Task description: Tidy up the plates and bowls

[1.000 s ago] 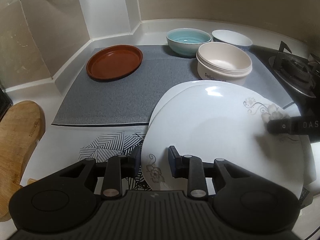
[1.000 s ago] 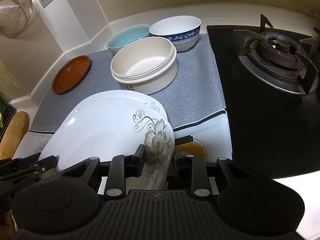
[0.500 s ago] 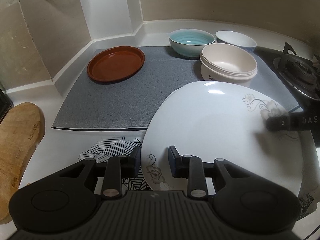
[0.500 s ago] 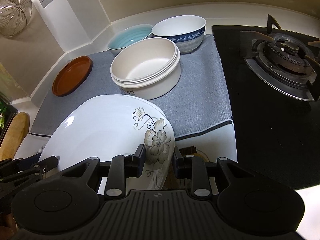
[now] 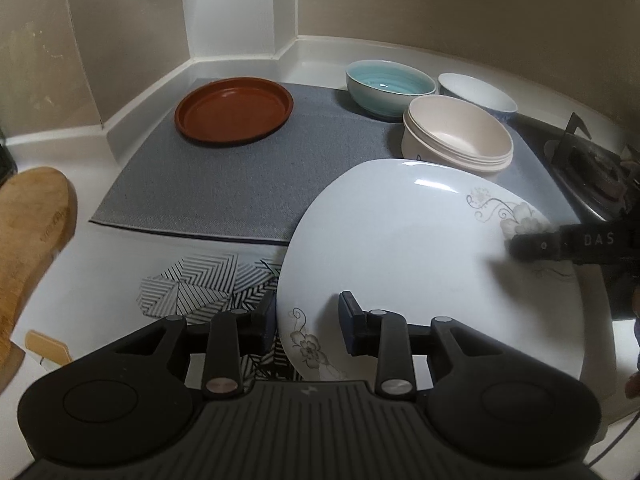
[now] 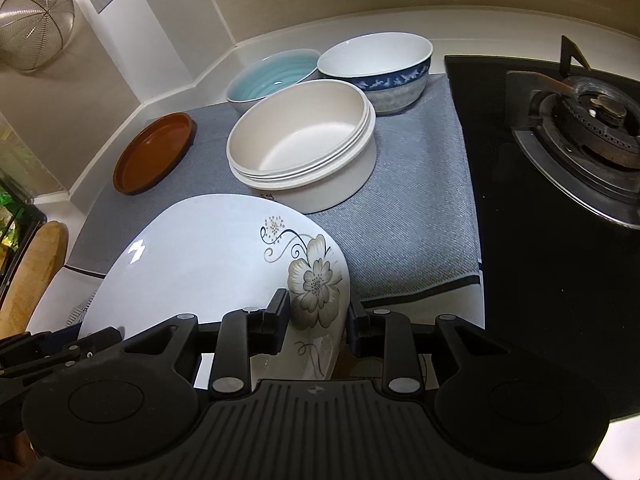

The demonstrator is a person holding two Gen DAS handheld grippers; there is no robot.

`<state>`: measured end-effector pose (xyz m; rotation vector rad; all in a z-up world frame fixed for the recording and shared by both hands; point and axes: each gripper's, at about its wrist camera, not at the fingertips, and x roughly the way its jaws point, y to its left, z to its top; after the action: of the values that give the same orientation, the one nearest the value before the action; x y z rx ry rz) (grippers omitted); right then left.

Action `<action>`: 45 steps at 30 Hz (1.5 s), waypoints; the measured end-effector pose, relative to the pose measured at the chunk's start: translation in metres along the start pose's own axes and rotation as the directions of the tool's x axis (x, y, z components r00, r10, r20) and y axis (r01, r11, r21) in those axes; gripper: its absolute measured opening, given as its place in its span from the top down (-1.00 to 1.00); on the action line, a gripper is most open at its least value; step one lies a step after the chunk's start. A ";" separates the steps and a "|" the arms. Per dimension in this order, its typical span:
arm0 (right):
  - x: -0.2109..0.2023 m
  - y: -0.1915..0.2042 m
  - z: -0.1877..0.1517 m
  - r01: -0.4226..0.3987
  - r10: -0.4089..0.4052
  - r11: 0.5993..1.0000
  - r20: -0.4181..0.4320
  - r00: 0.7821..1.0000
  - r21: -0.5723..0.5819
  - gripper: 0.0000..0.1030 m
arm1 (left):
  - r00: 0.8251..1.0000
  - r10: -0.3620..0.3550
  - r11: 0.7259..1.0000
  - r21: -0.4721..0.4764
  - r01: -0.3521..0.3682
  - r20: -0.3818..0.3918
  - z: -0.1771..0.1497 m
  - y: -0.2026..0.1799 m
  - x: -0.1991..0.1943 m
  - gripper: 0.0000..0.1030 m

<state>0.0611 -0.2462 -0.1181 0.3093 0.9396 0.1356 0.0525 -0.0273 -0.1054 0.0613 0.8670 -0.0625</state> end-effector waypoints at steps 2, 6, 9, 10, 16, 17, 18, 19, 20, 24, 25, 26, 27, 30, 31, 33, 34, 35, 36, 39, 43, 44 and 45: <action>0.001 -0.002 0.001 -0.010 0.010 1.000 -0.004 1.000 -0.005 0.39 | 1.000 -0.007 1.000 -0.006 0.007 -0.004 -0.001 -0.001 -0.001 0.31; 0.000 -0.004 0.001 -0.028 0.028 0.999 -0.009 1.000 -0.022 0.39 | 1.000 -0.003 1.000 -0.014 0.003 -0.011 -0.003 -0.004 -0.003 0.31; -0.001 -0.005 0.001 -0.033 0.033 0.999 -0.016 0.999 -0.038 0.39 | 1.000 0.000 1.000 -0.027 0.000 -0.014 -0.005 -0.005 -0.005 0.31; -0.001 -0.005 0.001 -0.033 0.033 0.999 -0.017 0.999 -0.043 0.38 | 1.000 0.000 1.000 -0.029 -0.001 -0.014 -0.006 -0.006 -0.005 0.31; -0.003 -0.008 0.002 -0.035 0.034 0.997 -0.024 0.999 -0.062 0.36 | 1.000 0.005 0.999 -0.033 -0.005 -0.018 -0.011 -0.014 -0.010 0.30; -0.003 -0.008 0.003 -0.037 0.035 0.997 -0.026 0.999 -0.066 0.36 | 1.000 0.005 0.999 -0.033 -0.006 -0.020 -0.011 -0.014 -0.011 0.27; -0.003 -0.008 0.003 -0.038 0.036 0.997 -0.029 0.999 -0.073 0.35 | 1.000 0.002 0.999 -0.033 -0.003 -0.024 -0.011 -0.014 -0.010 0.21; -0.002 -0.007 0.004 -0.041 0.038 0.996 -0.035 0.999 -0.081 0.33 | 1.000 -0.001 0.999 -0.036 -0.001 -0.031 -0.011 -0.015 -0.009 0.19; -0.001 -0.007 0.004 -0.047 0.043 0.995 -0.045 0.998 -0.086 0.30 | 0.999 0.000 0.999 -0.040 -0.002 -0.036 -0.011 -0.015 -0.009 0.14; -0.007 -0.007 0.001 -0.044 0.039 0.994 -0.053 0.998 -0.097 0.29 | 0.999 0.027 0.999 -0.033 -0.028 -0.029 -0.014 -0.016 -0.018 0.09; -0.011 -0.008 0.000 -0.042 0.038 0.994 -0.047 0.998 -0.099 0.29 | 0.999 0.033 0.999 -0.032 -0.034 -0.025 -0.015 -0.016 -0.021 0.07; -0.015 -0.009 -0.002 -0.039 0.035 0.994 -0.038 0.999 -0.100 0.29 | 0.999 0.039 0.999 -0.033 -0.040 -0.022 -0.016 -0.015 -0.024 0.04; -0.019 -0.009 -0.003 -0.035 0.032 0.994 -0.029 0.999 -0.101 0.29 | 0.999 0.046 0.998 -0.034 -0.047 -0.018 -0.016 -0.015 -0.027 0.03; -0.028 -0.013 -0.007 -0.024 0.023 0.995 -0.010 1.000 -0.096 0.29 | 0.998 0.063 0.997 -0.040 -0.063 -0.011 -0.018 -0.014 -0.035 0.02; -0.030 -0.014 -0.008 -0.019 0.018 0.996 -0.005 1.000 -0.092 0.29 | 0.998 0.065 0.997 -0.041 -0.066 -0.007 -0.018 -0.014 -0.037 0.02; -0.035 -0.017 -0.010 -0.014 0.014 0.996 0.006 1.000 -0.086 0.29 | 0.997 0.074 0.997 -0.032 -0.073 0.006 -0.019 -0.016 -0.043 0.02; -0.038 -0.018 -0.012 -0.010 0.011 0.996 0.013 1.000 -0.085 0.29 | 0.997 0.075 0.997 -0.025 -0.075 0.013 -0.019 -0.017 -0.046 0.02; -0.041 -0.019 -0.013 -0.008 0.010 0.996 0.023 1.000 -0.085 0.29 | 0.997 0.075 0.997 -0.019 -0.075 0.021 -0.019 -0.019 -0.049 0.02; -0.043 -0.020 -0.015 -0.005 0.008 0.996 0.033 0.999 -0.088 0.29 | 0.997 0.074 0.997 -0.011 -0.074 0.030 -0.019 -0.021 -0.052 0.02; -0.052 -0.021 -0.018 -0.004 0.010 0.995 0.057 0.998 -0.103 0.29 | 0.996 0.068 0.997 0.023 -0.070 0.061 -0.019 -0.026 -0.060 0.02; -0.063 -0.020 -0.023 -0.009 0.018 0.992 0.072 0.997 -0.128 0.29 | 0.994 0.058 0.997 0.045 -0.062 0.095 -0.017 -0.029 -0.067 0.02; -0.065 -0.020 -0.024 -0.009 0.019 0.992 0.074 0.997 -0.129 0.29 | 0.994 0.052 0.997 0.046 -0.057 0.101 -0.016 -0.029 -0.067 0.02; -0.067 -0.019 -0.024 -0.007 0.017 0.991 0.076 0.997 -0.131 0.29 | 0.993 0.045 0.998 0.046 -0.050 0.104 -0.014 -0.028 -0.067 0.03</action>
<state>0.0016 -0.2761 -0.0858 0.1976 0.8484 0.1946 -0.0037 -0.0519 -0.0647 0.1230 0.7603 -0.0413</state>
